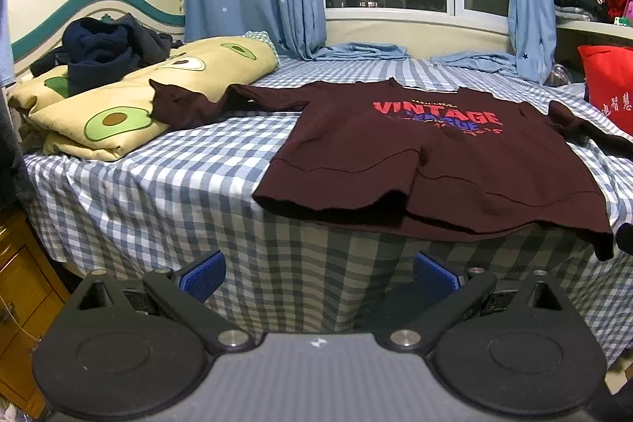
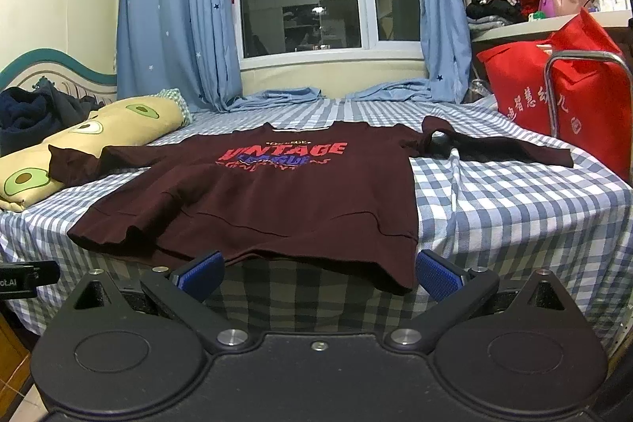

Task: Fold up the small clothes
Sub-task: 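Move both grippers toward the maroon T-shirt lying flat on the bed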

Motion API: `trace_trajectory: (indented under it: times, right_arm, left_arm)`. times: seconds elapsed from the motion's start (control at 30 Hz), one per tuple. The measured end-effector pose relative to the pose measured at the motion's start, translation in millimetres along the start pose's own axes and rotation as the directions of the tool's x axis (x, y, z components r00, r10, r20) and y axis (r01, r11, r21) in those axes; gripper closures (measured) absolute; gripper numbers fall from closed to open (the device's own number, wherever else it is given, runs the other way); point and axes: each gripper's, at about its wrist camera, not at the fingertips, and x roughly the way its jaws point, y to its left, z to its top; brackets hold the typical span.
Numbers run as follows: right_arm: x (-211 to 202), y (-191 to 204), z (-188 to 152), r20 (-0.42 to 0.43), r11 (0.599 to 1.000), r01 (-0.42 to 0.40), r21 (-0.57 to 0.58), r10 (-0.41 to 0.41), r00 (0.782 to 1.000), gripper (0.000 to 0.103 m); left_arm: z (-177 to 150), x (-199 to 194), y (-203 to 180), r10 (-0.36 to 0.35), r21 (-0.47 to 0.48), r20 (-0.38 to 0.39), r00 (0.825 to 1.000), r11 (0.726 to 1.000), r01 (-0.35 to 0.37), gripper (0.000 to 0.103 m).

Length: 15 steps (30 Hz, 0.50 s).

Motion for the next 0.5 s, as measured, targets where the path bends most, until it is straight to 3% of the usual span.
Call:
trace_trajectory:
  times: [0.3,0.5]
  right_arm:
    - [33.0,-27.0,19.5,-0.037,1.000,-0.015,0.021,0.015,0.999,0.000]
    - [56.1,-59.1,30.5,0.045,0.999,-0.007,0.042,0.005,0.999,0.000]
  left_arm:
    - [37.7,37.7,-28.0,-0.022,0.007,-0.049,0.999,1.000,0.022,0.000]
    - [66.0,73.9,-58.1,-0.043,0.052,-0.041,0.998,0.998,0.045,0.000]
